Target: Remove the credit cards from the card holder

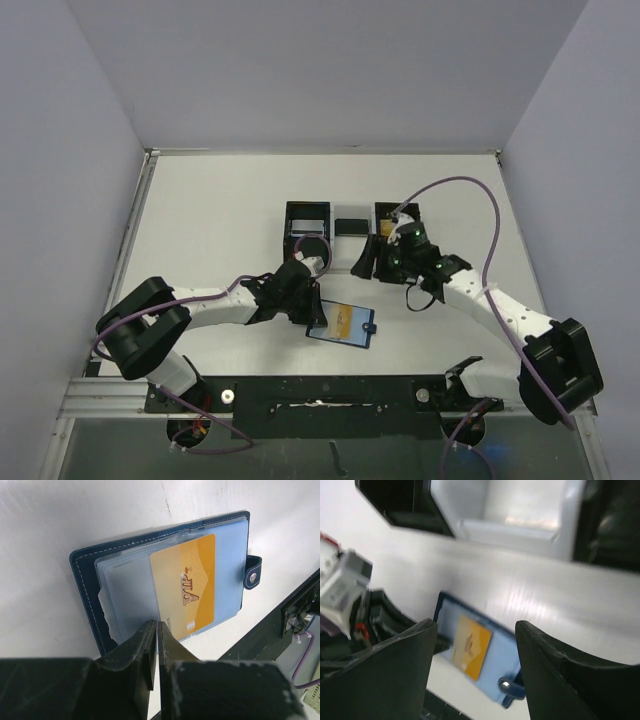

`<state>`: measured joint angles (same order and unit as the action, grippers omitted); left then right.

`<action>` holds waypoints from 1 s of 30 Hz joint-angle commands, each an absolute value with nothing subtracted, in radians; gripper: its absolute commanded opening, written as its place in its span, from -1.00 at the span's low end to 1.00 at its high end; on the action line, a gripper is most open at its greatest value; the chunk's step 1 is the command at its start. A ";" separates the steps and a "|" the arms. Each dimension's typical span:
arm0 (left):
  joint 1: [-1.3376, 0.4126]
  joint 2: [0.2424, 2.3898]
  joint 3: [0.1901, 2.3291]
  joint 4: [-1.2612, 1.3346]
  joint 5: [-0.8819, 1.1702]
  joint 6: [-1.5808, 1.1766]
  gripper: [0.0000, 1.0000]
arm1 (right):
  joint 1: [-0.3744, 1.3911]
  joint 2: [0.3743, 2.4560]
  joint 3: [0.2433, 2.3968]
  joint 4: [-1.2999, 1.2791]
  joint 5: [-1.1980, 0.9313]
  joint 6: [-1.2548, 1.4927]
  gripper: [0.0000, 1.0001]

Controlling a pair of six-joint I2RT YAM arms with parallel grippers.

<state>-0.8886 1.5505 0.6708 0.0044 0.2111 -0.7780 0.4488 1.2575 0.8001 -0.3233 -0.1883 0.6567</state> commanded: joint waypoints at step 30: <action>-0.890 1.566 0.630 -0.003 0.195 -0.777 -0.91 | 0.699 1.378 0.164 0.713 -0.283 1.251 -0.38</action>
<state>-0.8883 1.5505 0.6594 0.0196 0.2127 -0.7822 0.6884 1.3441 0.1734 0.5800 -0.2897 1.2407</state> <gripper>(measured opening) 0.050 0.311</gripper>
